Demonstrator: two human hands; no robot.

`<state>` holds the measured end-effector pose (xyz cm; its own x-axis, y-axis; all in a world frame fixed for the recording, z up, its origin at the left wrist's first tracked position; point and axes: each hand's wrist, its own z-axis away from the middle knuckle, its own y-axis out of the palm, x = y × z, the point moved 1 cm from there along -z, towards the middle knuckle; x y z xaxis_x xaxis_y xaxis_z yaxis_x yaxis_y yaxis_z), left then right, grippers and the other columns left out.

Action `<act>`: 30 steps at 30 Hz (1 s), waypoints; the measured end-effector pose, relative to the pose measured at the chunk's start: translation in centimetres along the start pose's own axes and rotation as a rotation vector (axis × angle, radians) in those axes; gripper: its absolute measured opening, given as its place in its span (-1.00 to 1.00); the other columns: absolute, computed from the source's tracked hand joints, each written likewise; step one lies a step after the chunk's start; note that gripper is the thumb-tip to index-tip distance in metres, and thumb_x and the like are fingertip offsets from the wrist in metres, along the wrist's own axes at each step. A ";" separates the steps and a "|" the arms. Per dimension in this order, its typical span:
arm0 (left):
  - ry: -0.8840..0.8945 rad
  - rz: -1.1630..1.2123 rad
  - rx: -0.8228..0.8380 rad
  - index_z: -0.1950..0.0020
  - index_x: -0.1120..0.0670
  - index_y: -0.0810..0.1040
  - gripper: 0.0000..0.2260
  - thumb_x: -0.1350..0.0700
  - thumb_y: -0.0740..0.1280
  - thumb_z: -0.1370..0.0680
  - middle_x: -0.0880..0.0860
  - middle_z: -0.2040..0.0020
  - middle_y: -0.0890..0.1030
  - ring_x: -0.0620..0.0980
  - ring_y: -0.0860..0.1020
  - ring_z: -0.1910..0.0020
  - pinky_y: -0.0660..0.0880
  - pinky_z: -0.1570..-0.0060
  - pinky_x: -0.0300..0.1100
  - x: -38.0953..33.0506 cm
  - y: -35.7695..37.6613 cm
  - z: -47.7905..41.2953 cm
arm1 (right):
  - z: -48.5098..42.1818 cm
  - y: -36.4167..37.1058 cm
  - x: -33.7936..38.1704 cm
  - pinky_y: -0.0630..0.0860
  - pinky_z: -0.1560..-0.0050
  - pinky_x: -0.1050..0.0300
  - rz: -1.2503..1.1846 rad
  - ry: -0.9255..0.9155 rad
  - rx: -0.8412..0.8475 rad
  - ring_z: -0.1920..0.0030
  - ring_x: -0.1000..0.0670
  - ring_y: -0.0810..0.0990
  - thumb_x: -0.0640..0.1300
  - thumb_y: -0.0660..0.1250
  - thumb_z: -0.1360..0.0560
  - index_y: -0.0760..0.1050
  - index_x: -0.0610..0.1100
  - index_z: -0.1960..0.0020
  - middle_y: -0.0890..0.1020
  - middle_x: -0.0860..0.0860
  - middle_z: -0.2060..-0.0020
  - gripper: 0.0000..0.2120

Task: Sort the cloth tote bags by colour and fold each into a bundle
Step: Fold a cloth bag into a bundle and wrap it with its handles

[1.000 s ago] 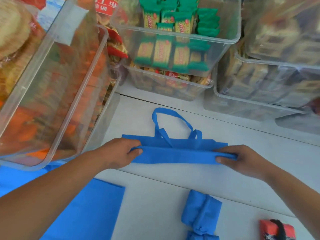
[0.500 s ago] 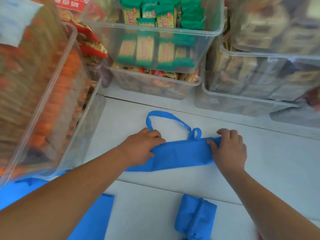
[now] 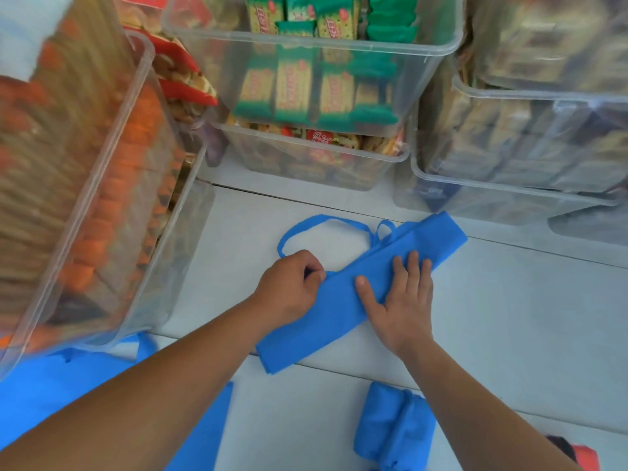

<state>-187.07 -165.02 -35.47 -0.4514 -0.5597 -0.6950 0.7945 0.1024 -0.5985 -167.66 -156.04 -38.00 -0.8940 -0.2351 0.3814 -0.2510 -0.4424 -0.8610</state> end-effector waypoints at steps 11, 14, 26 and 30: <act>0.028 0.084 0.178 -0.16 0.01 0.65 -0.79 0.18 0.27 -0.62 -0.04 0.02 0.60 -0.09 0.57 0.03 0.53 -0.11 -0.17 0.7 0.9 5.6 | 0.5 -0.5 0.5 -0.30 -0.57 -0.11 0.139 -0.189 0.185 -0.60 -0.01 -0.36 0.62 -0.08 -0.27 -0.09 -0.02 -0.65 -0.16 0.02 -0.64 0.13; -0.069 0.108 0.219 0.02 0.09 0.67 -0.92 0.12 0.45 -0.53 0.05 0.20 0.64 -0.11 0.53 0.29 0.53 0.11 -0.12 2.0 0.6 9.0 | 2.2 0.6 2.8 -0.34 -0.57 -0.10 0.237 -0.285 0.256 -0.59 -0.07 -0.38 0.57 -0.16 -0.29 -0.12 -0.02 -0.65 -0.18 -0.02 -0.64 0.08; -0.266 0.438 -0.358 0.15 0.13 0.50 -0.84 0.36 0.33 -0.54 -0.08 0.11 0.65 -0.24 0.60 0.09 0.42 0.08 -0.47 6.5 -1.3 19.0 | 8.4 5.1 5.8 -0.23 -0.59 -0.14 0.409 -0.334 0.220 -0.62 -0.22 -0.25 0.31 -0.40 -0.46 -0.10 -0.14 -0.65 -0.17 -0.16 -0.63 -0.12; -0.310 0.512 -0.061 -0.29 0.04 0.48 -0.64 0.22 0.37 -0.51 -0.12 0.15 0.59 -0.16 0.55 0.11 0.48 0.06 -0.38 6.1 -1.3 18.3 | 8.5 5.3 7.8 -0.27 -0.59 -0.16 0.616 -0.334 0.318 -0.59 -0.26 -0.35 0.25 -0.27 -0.57 -0.24 -0.14 -0.64 -0.25 -0.20 -0.61 -0.24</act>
<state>-183.43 -183.60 -31.70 0.1294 -0.6399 -0.7575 0.8509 0.4638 -0.2465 -172.81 -167.56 -36.76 -0.6652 -0.7466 -0.0104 0.4201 -0.3627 -0.8318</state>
